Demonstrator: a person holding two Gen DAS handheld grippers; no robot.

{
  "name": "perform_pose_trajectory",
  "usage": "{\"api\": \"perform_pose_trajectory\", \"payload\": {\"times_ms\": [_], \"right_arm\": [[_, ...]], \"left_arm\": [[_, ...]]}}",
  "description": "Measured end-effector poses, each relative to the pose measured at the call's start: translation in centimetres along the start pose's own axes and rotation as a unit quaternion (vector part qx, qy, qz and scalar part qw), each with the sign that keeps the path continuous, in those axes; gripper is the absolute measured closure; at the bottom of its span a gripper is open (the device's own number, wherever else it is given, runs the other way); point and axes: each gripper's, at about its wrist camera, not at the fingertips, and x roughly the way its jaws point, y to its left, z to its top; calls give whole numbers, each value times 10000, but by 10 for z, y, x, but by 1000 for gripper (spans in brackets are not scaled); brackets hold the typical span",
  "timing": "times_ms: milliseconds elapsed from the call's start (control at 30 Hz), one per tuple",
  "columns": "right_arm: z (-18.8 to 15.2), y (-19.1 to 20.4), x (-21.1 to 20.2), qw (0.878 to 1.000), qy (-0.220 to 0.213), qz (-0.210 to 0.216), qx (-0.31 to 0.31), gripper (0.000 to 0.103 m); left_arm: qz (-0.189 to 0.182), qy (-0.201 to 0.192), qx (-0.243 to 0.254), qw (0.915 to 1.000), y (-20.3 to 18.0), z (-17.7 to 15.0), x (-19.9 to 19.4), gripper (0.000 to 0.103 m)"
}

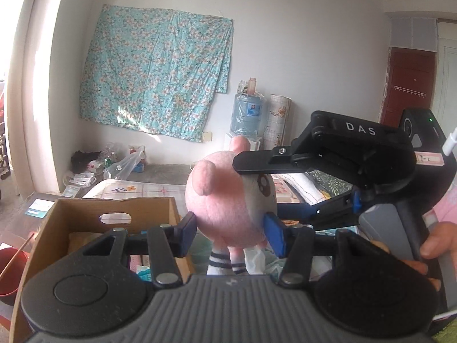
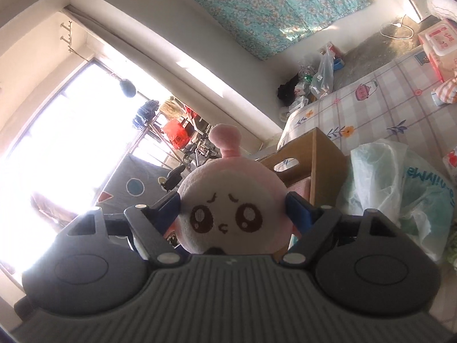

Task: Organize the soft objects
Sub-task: 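Carry the plush toy with both grippers over the cardboard box, then lower the plush toy into the box and open both grippers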

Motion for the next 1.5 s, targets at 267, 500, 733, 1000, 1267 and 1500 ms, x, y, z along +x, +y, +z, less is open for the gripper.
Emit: {"api": "perform_pose_trajectory", "payload": {"times_ms": [267, 500, 733, 1000, 1267, 1500], "right_arm": [[-14, 60, 125, 9949, 983, 19, -225, 21], [-48, 42, 216, 9852, 1644, -457, 132, 21], [-61, 10, 281, 9733, 2134, -722, 443, 21], [-88, -13, 334, 9600, 2498, -845, 939, 23], [-92, -17, 336, 9610, 2425, -854, 1015, 23], [-83, -6, 320, 9690, 2198, -646, 923, 23]], "left_arm": [[547, 552, -761, 9941, 109, 6, 3, 50], [631, 1364, -1342, 9795, 179, -25, 40, 50], [1047, 1737, -1330, 9702, 213, -50, 58, 49], [1592, 2148, -1013, 9583, 227, -63, 84, 47], [1551, 1998, -929, 9630, 230, -61, 69, 47], [1446, 1840, -995, 9671, 223, -54, 56, 40]]}}
